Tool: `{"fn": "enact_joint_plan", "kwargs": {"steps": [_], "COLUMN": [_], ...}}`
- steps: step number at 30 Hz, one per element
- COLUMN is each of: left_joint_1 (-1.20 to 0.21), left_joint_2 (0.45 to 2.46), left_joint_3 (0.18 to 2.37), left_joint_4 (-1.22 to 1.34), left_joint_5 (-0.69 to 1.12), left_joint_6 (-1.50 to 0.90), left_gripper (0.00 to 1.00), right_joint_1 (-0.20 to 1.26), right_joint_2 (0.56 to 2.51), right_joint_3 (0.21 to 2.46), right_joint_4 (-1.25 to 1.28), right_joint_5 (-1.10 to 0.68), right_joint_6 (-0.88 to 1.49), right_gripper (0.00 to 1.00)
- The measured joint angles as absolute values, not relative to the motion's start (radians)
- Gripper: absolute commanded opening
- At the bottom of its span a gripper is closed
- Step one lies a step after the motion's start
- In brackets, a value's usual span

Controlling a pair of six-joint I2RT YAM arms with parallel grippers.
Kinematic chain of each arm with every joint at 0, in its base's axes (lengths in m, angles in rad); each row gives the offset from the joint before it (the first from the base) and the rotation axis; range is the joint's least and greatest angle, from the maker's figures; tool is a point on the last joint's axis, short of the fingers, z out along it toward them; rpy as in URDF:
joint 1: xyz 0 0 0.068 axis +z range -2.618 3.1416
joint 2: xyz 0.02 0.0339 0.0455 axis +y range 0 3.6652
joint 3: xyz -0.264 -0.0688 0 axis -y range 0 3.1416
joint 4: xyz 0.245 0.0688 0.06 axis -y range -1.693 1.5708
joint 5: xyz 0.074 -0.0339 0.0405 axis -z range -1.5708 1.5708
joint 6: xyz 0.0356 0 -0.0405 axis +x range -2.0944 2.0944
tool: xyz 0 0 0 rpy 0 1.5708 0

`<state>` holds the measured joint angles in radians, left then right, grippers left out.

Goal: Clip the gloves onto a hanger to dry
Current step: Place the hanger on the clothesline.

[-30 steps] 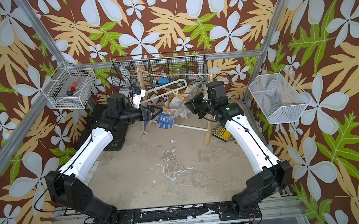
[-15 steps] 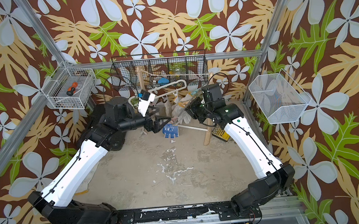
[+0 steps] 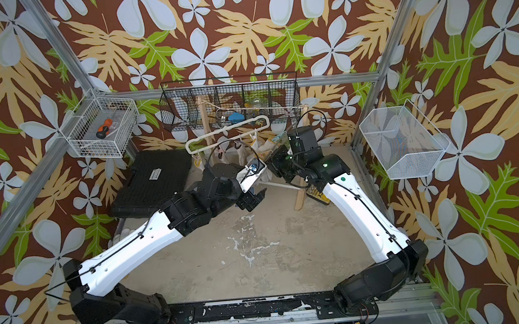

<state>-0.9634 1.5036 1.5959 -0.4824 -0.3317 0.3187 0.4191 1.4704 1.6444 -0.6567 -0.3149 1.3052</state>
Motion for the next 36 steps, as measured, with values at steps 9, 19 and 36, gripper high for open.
{"fn": "enact_joint_plan", "kwargs": {"steps": [9,19,36], "left_joint_1": [-0.99,-0.997,-0.979], "left_joint_2": [1.541,1.567,1.544], "left_joint_3": [1.626,1.64,1.661], "left_joint_4": [-0.485,-0.496,-0.507], "left_joint_5": [-0.49,-0.492,-0.464], "left_joint_6": [0.348,0.367,0.274], "left_gripper": [0.39,0.0,0.0], "right_joint_1": [0.419,0.418,0.408], "right_joint_2": [1.462,1.443,1.426], "right_joint_3": [1.618,1.583,1.597], "right_joint_4": [-0.613,-0.57,-0.519], "right_joint_5": [-0.324,-0.314,-0.351], "right_joint_6": [1.325,1.349,1.271], "right_gripper": [0.0,0.04,0.48]}}
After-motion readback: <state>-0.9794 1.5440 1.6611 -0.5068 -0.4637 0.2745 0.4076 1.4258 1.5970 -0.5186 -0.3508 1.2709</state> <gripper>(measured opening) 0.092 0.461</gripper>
